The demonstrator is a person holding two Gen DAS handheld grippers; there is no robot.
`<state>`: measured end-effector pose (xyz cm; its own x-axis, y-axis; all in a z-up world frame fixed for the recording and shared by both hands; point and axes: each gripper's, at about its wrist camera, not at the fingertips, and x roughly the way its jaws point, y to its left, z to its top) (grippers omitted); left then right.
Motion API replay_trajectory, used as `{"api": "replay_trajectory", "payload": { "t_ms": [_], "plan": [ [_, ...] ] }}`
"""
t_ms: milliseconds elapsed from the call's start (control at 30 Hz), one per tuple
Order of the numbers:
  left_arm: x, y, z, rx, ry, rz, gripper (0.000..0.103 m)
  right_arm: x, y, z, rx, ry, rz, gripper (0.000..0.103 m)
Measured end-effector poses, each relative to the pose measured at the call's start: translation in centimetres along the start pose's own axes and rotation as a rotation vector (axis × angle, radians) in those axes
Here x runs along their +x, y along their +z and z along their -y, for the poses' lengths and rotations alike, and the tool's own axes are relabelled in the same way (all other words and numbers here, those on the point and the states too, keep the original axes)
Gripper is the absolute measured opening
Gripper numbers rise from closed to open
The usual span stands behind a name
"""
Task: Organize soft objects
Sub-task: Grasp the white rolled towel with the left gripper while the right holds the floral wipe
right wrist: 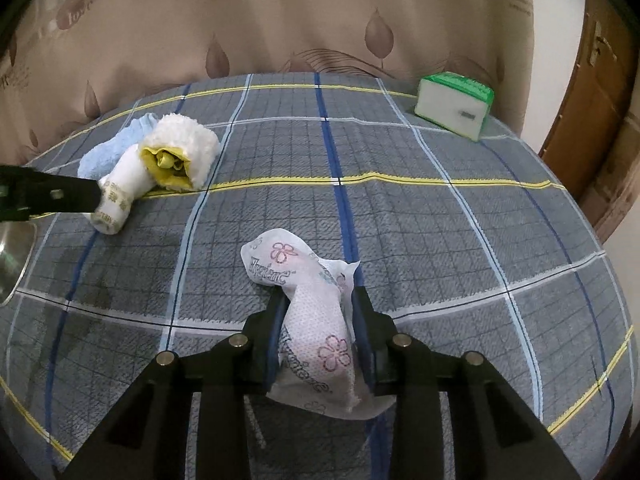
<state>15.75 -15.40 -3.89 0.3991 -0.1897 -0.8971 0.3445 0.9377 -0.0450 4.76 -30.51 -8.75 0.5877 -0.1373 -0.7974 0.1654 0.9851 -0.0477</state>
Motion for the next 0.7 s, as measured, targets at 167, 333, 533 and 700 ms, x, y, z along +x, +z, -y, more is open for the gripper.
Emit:
{"api": "replay_trajectory", "payload": {
  "t_ms": [167, 333, 533, 700],
  "plan": [
    [2.5, 1.4, -0.1, -0.036, 0.062, -0.013, 0.059, 0.1, 0.0, 0.0, -0.002, 0.001, -0.001, 0.031],
    [4.7, 1.8, -1.2, -0.084, 0.043, -0.059, 0.059, 0.1, 0.0, -0.1, -0.004, 0.002, -0.001, 0.032],
    [5.3, 1.6, -1.8, -0.107, -0.019, -0.077, 0.043, 0.1, 0.0, -0.1, -0.005, -0.001, -0.001, 0.032],
    [4.1, 1.3, -1.8, -0.068, -0.014, -0.056, 0.033, 0.1, 0.0, -0.1, -0.007, -0.003, -0.001, 0.032]
  ]
}}
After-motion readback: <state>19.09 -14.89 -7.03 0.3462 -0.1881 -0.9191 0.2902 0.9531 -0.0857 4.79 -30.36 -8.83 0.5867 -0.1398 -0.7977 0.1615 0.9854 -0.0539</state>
